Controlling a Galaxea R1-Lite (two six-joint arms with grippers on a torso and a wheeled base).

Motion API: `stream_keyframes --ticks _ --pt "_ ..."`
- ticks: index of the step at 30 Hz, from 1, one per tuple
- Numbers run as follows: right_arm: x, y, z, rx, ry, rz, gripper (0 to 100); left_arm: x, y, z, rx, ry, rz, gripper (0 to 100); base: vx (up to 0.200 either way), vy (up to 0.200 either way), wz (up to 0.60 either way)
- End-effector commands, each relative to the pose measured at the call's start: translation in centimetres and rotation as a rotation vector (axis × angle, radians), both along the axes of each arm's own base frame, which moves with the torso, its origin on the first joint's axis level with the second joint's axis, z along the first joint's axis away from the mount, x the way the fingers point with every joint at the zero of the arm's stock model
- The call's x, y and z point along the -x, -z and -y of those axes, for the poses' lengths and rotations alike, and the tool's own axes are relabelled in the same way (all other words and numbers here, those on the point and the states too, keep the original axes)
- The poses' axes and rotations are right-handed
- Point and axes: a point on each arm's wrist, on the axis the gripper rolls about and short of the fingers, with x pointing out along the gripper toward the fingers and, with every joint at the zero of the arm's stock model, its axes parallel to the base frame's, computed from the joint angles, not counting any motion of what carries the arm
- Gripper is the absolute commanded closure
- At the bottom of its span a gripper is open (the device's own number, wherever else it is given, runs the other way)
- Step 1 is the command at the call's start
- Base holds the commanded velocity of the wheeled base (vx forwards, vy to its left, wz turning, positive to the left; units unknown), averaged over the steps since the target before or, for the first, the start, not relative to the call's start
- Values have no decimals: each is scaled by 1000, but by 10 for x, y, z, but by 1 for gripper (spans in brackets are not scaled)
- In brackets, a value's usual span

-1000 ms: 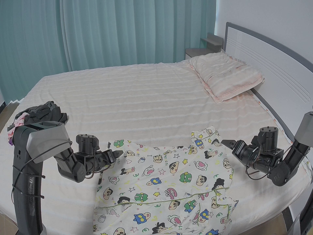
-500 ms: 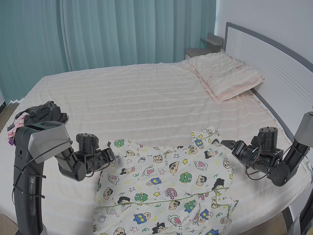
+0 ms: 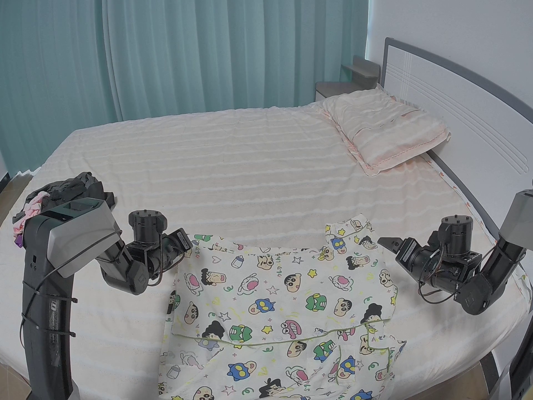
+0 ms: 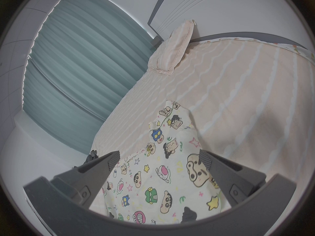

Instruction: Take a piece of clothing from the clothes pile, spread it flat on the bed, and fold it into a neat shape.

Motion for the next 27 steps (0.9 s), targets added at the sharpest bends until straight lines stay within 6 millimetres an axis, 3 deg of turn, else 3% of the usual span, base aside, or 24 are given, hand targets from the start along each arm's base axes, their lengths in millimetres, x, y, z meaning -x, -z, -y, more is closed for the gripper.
stream_keyframes --ticks 1,9,14,21,22,27 --pt "-11 8 5 2 22 -6 0 -8 -9 -1 -2 -33 44 100 0 0 0" --pt "-33 2 7 5 27 29 0 -18 -19 -8 -9 -84 87 100 0 0 0" --pt "-65 -1 6 59 12 -3 0 -25 -24 -11 -7 -98 110 100 0 0 0" --pt "-96 -1 12 107 -43 -70 0 -24 -21 -12 -12 -101 89 100 0 0 0" --pt "-110 5 15 111 -60 -119 0 -25 -20 -15 -14 -107 79 100 0 0 0" --pt "-131 17 15 125 -60 -144 0 -25 -21 -19 -14 -117 82 100 0 0 0"
